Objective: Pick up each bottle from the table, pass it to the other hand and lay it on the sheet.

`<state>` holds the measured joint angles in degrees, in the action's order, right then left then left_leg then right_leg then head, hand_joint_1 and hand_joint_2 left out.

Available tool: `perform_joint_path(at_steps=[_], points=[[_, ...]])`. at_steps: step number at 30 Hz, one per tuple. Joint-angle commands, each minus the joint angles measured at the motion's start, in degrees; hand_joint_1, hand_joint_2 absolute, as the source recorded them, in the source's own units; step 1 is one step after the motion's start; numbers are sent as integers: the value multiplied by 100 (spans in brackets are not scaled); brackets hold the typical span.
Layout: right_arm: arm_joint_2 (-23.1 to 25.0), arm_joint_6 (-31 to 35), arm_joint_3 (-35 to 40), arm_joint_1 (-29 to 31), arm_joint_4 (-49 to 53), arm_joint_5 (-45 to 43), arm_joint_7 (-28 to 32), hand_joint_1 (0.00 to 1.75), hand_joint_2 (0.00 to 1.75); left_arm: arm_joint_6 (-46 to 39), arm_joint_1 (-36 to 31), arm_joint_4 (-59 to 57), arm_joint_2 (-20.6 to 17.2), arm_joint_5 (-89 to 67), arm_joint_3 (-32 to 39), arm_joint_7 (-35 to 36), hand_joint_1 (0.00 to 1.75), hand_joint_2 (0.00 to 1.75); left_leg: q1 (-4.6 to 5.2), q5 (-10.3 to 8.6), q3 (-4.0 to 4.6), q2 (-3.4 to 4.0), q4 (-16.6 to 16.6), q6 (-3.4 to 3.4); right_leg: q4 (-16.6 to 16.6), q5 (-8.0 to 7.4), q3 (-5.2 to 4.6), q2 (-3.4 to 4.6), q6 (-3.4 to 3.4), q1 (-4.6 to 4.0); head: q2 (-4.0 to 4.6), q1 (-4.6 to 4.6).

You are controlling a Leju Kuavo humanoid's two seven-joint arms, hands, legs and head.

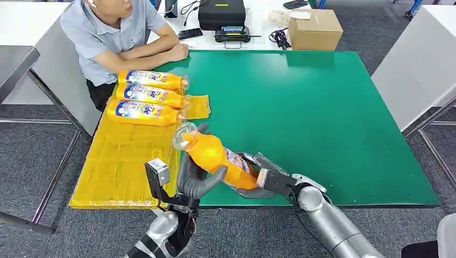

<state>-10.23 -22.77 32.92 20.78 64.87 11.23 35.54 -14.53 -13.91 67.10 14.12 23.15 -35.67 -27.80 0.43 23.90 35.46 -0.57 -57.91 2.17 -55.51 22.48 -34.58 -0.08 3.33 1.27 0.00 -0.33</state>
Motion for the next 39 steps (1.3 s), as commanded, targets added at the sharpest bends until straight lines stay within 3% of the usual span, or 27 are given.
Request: perform_joint_path(at_steps=[1, 5, 7, 23, 24, 25, 26, 28, 29, 30, 31, 33, 35, 37, 39], points=[[164, -30, 384, 290, -306, 9, 17, 175, 175, 224, -323, -610, -2, 191, -142, 74, 0, 175, -2, 8, -21, 15, 2, -10, 2, 4, 17, 11, -12, -3, 0, 0], [179, -56, 401, 284, -418, -57, 62, 175, 175, 368, -273, -383, -61, 211, -205, 27, 0, 175, -4, 6, -15, 9, 1, -9, 2, 3, 13, 5, -10, -5, 0, 0], [205, -104, 369, 274, -438, -118, 123, 175, 175, 971, -213, -283, -148, 560, -283, 252, 0, 175, -6, 10, -22, 14, 1, -11, 2, 6, 18, 10, -13, -7, 0, 0], [197, -123, 351, 282, -431, -132, 130, 175, 175, 1085, -190, -270, -175, 571, -311, 227, 0, 175, -7, 15, -27, 19, -1, -15, -1, 9, 23, 14, -18, -9, 0, 0], [196, -113, 329, 278, -434, -141, 130, 175, 175, 1080, -181, -252, -183, 533, -320, 195, 21, 175, -4, 9, -19, 15, 1, -11, 1, 5, 15, 12, -13, -5, 0, 0], [195, -97, 288, 268, -437, -155, 126, 175, 175, 1031, -156, -200, -187, 413, -326, 74, 148, 175, -6, 14, -28, 19, 0, -14, 0, 9, 23, 15, -17, -7, 0, 0], [192, -133, 268, 270, -454, -181, 116, 175, 175, 997, -143, -159, -189, 367, -324, 14, 175, 175, -4, 9, -19, 15, 2, -10, 2, 5, 16, 11, -12, -5, 0, 0], [209, -153, 222, 249, -498, -218, 97, 175, 175, 969, -124, -120, -198, 321, -321, -14, 175, 175, -4, 10, -21, 15, 1, -11, 1, 6, 17, 11, -12, -5, 0, 0], [222, -130, 205, 242, -535, -219, 88, 164, 175, 976, -105, -93, -205, 324, -306, -12, 175, 175, -8, 15, -30, 17, 0, -15, 2, 10, 27, 12, -17, -9, 0, 0], [230, -106, 193, 244, -564, -216, 88, 143, 175, 1026, -89, -68, -212, 354, -302, -12, 175, 175, -4, 9, -20, 14, 2, -11, 2, 6, 17, 11, -12, -5, 0, 0], [244, -99, 175, 256, -630, -220, 68, 52, 175, 1092, -62, -35, -224, 399, -278, -5, 175, 175, -8, 18, -32, 18, -2, -16, -1, 12, 29, 13, -19, -9, 0, 0], [269, -80, 148, 282, -697, -225, 46, 10, 175, 1119, -41, -6, -229, 429, -260, 14, 175, 175, -9, 18, -33, 22, -2, -16, 0, 11, 29, 17, -19, -10, 0, 0], [305, -104, 117, 314, -770, -258, 32, 14, 175, 943, -51, -10, -222, 222, -283, -95, 175, 175, -7, 16, -28, 22, -3, -16, -2, 10, 23, 17, -18, -9, 0, 0], [333, -100, 96, 310, -777, -279, 18, 0, 175, 662, -75, -49, -192, -44, -316, -204, 175, 175, -9, 15, -29, 19, -2, -16, 2, 8, 27, 14, -18, -10, 0, 0], [353, -132, 64, 297, -781, -348, -64, 0, 175, 131, -116, -122, -150, -528, -360, -407, 175, 175, -7, 14, -26, 16, -2, -14, 0, 9, 23, 11, -17, -8, 0, -2]])
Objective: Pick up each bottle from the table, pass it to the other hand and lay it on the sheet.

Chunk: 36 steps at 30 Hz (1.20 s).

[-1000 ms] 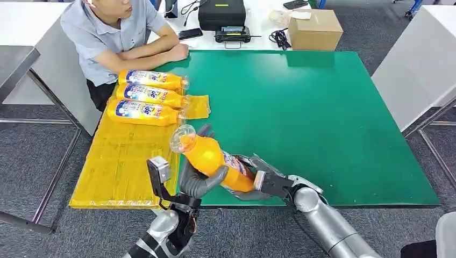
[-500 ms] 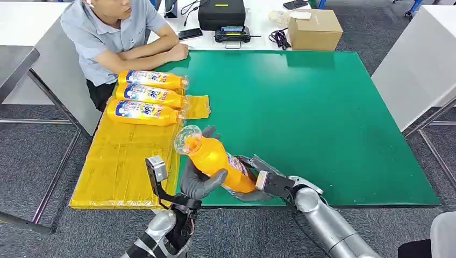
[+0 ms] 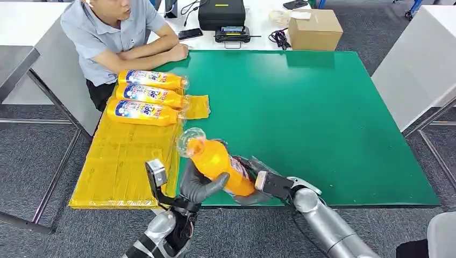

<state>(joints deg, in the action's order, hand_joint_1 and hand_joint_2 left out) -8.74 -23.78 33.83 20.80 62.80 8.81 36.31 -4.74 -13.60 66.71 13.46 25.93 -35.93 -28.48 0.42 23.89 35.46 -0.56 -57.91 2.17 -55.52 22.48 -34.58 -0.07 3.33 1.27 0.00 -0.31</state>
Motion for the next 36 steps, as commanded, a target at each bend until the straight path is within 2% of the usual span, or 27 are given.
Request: perform_joint_path(at_steps=[1, 5, 7, 13, 14, 15, 16, 18, 26, 28, 30, 32, 36], points=[[220, -24, -54, 283, -568, -146, -166, 0, 175, -1068, -155, -122, -55, -960, -324, -420, 175, 175, -4, 10, -19, 11, -1, -10, 0, 6, 17, 8, -13, -5, 0, 0], [252, 142, -120, 264, -557, -196, -272, 0, 175, -1860, -172, -184, -15, -1525, -270, -753, 175, 175, -3, 10, -21, 11, 1, -11, 1, 7, 18, 8, -13, -4, 0, -2], [257, 262, -208, 201, -539, -221, -327, 0, 175, -2073, -123, -82, -40, -1614, -203, -767, 175, 175, -3, 9, -19, 9, 1, -11, 1, 7, 16, 6, -12, -4, 0, 0], [74, 809, -649, -177, -531, 13, -388, 0, 175, -3509, 4, -19, -98, -2819, 86, -745, 175, 175, -6, 10, -28, -1, 5, -11, 6, 10, 29, -5, -14, -7, 0, -2], [73, 897, -763, -217, -546, 83, -368, 0, 175, -3526, 137, -2, 42, -3747, 587, -793, 175, 175, -6, 6, -22, -4, 5, -10, 8, 7, 23, -7, -12, -7, 0, -2], [65, 1041, -882, -215, -615, 205, -335, 0, 175, -3526, 455, 176, 538, -5694, 1656, -897, 175, 175, -9, 13, -37, -4, 6, -14, 11, 13, 39, -8, -17, -10, 0, -2], [48, 1128, -932, -185, -674, 295, -300, 0, 175, -3526, 596, 471, 654, -6726, 2180, -875, 175, 175, -4, 10, -24, 7, 3, -9, 7, 7, 22, 4, -12, -5, 0, -2], [57, 1303, -1162, -158, -766, 374, -275, 0, 175, -3526, 676, 1036, 654, -8723, 2933, -243, 175, 175, -6, 16, -22, 19, -5, -10, 1, 9, 18, 15, -13, -7, 0, 0], [57, 1303, -1162, -158, -766, 374, -275, 0, 175, -3526, 676, 1036, 654, -8723, 2933, -243, 175, 175, -4, 8, -13, 8, -1, -12, 0, 5, 8, 3, -13, -6, 0, 0], [73, 1366, -1382, -291, -654, 390, -262, 0, 175, -3526, 547, 1107, 654, -10245, 3352, 420, 171, 175, -9, 10, -18, 10, -2, -16, 0, 8, 14, 5, -16, -10, 0, -2], [104, 1350, -1541, -370, -638, 389, -218, 0, 175, -3526, 294, 830, 465, -10707, 3560, 860, 169, 175, -11, 11, -24, 10, -1, -17, 2, 10, 19, 4, -16, -14, 0, -2], [181, 1380, -1680, -447, -653, 429, -193, 0, 175, -3526, 33, 676, 162, -11112, 3694, 1424, 175, 175, -13, 7, -32, 5, 5, -20, 5, 9, 27, -1, -19, -15, 0, -2], [282, 1435, -1912, -712, -539, 439, -125, 0, 175, -3526, -457, -438, -415, -11438, 3471, 2365, 175, 175, -8, 2, -28, 10, 11, -16, 5, 5, 21, 7, -15, -9, 0, -2]])
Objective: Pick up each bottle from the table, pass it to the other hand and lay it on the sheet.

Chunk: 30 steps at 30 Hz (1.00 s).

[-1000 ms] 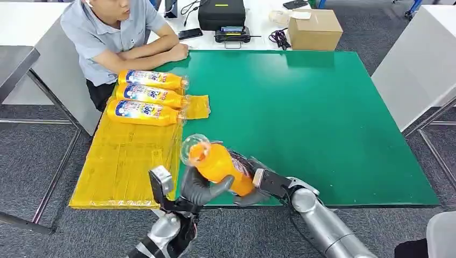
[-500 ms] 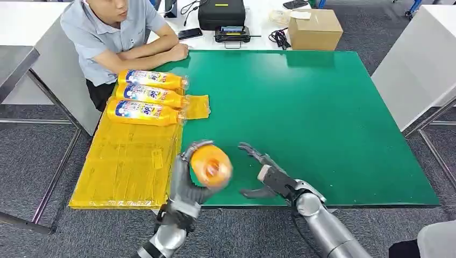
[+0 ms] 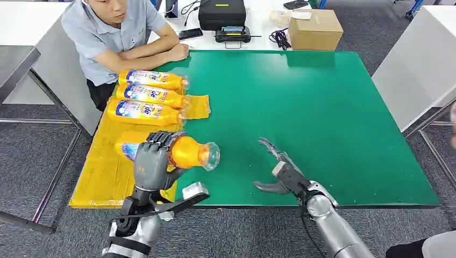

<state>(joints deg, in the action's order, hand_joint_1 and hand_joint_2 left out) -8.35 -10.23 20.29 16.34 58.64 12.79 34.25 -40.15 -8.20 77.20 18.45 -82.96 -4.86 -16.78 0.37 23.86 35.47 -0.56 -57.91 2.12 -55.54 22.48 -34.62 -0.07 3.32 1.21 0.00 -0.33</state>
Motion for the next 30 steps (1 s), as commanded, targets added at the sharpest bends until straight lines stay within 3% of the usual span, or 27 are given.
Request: perform_joint_path(at_steps=[1, 5, 8, 9, 17, 20, 26, 30], points=[[287, 50, -622, -267, -152, 66, 92, 0, 175, 15, -1264, -2171, -1080, -681, 197, 1571, 175, 175, -6, 8, -38, 12, 12, -16, 9, 7, 34, 4, -19, -8, 0, 0], [452, -53, -787, -292, -314, 203, 143, 0, 175, 15, -1950, -3524, -1226, -482, -134, 1708, 175, 175, -3, -3, -20, -13, 9, -12, 6, 3, 19, -13, -12, -4, 0, 0], [486, -91, -792, -252, -424, 209, 172, 0, 175, 15, -2136, -3862, -1305, -704, -476, 2058, 175, 175, -10, 0, -27, -5, 5, -19, 4, 6, 26, -13, -18, -10, 0, 0], [490, -71, -702, -205, -489, 134, 164, 0, 175, 15, -2349, -4242, -1475, -135, -1158, 2371, 175, 175, -6, -2, -28, -8, 7, -18, 3, 8, 25, -14, -16, -6, 0, -2], [550, -105, -707, -143, -587, 149, 177, 0, 175, 15, -2571, -4759, -1393, -73, -1110, 2181, 175, 175, -6, 1, -18, 9, 2, -17, 0, 3, 14, 6, -12, -6, 0, 0], [567, -106, -743, -183, -595, 184, 182, 0, 175, 15, -2591, -5015, -1173, 431, -950, 1565, 175, 175, -11, 7, -29, 10, 0, -22, 1, 8, 27, 6, -18, -11, 0, -2], [572, -100, -753, -203, -588, 191, 182, 0, 175, 15, -2582, -5039, -1115, 504, -941, 1489, 175, 175, -8, 4, -17, 4, -4, -19, -3, 8, 14, 0, -15, -8, 0, -2], [617, -150, -754, -233, -570, 268, 181, 0, 175, 401, -2518, -5019, -860, 1216, -816, 943, 175, 175, -11, 7, -25, 0, -4, -22, -2, 12, 25, -6, -18, -11, 0, 0]])
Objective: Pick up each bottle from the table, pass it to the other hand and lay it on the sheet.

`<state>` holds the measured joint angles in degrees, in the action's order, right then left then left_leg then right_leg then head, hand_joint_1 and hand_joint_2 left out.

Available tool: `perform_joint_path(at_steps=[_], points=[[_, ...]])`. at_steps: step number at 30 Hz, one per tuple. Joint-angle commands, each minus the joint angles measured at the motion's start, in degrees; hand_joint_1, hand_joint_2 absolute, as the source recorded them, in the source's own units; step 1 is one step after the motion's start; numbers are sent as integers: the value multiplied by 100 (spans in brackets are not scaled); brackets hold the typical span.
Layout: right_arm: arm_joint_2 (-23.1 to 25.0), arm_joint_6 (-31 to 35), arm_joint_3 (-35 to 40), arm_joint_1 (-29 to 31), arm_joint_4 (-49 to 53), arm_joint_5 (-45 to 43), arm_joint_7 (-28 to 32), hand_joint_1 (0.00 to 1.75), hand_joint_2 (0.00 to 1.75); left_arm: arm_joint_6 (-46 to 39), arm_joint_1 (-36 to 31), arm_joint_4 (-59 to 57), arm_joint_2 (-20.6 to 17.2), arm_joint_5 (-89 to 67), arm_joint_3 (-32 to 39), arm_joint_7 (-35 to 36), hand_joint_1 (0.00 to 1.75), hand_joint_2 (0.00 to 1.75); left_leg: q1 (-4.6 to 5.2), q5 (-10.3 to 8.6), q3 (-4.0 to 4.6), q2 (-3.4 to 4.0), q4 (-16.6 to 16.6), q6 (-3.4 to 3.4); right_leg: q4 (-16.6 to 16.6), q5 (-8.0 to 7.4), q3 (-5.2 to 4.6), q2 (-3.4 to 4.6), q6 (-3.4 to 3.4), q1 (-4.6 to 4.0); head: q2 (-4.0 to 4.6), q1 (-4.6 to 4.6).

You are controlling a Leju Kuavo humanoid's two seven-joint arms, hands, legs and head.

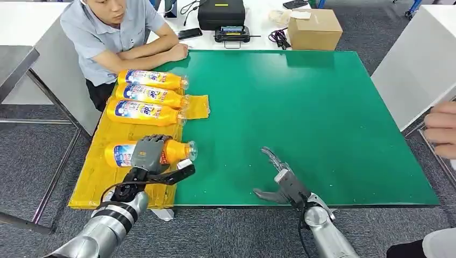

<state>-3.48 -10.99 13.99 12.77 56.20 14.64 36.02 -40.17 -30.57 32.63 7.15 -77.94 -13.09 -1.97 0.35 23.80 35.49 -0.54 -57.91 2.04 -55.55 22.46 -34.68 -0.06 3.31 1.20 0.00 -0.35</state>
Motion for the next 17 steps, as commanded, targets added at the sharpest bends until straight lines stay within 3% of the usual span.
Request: perform_joint_path(at_steps=[1, 2, 3, 12, 17], points=[[140, -83, -114, 130, -330, 88, 4, 0, 175, 419, -278, -573, 274, 705, -15, -537, 164, 175, -6, 9, -21, -3, 0, -11, 1, 10, 24, -6, -13, -7, 0, 2], [165, -94, -92, 162, -373, 117, 12, 0, 175, 398, -292, -626, 242, 562, -172, -415, 94, 175, -5, 7, -16, -6, 0, -8, 1, 8, 20, -7, -10, -5, 0, 2], [195, -103, -71, 211, -436, 131, 19, 0, 175, 452, -309, -703, 226, 536, -249, -350, 3, 175, -9, 14, -28, -2, -3, -13, 1, 13, 32, -4, -16, -10, 0, 2], [225, -82, -79, 395, -690, 166, 50, 0, 175, 979, -370, -1135, 147, 586, -353, -116, 0, 175, -7, 15, -33, 16, 1, -13, 1, 9, 32, 13, -16, -8, 0, 2], [199, -42, -128, 340, -713, 188, 52, 0, 175, 1111, -340, -1143, 188, 885, -200, -335, 0, 175, -4, 8, -23, 8, 3, -8, 4, 4, 25, 7, -10, -5, 0, 2]])
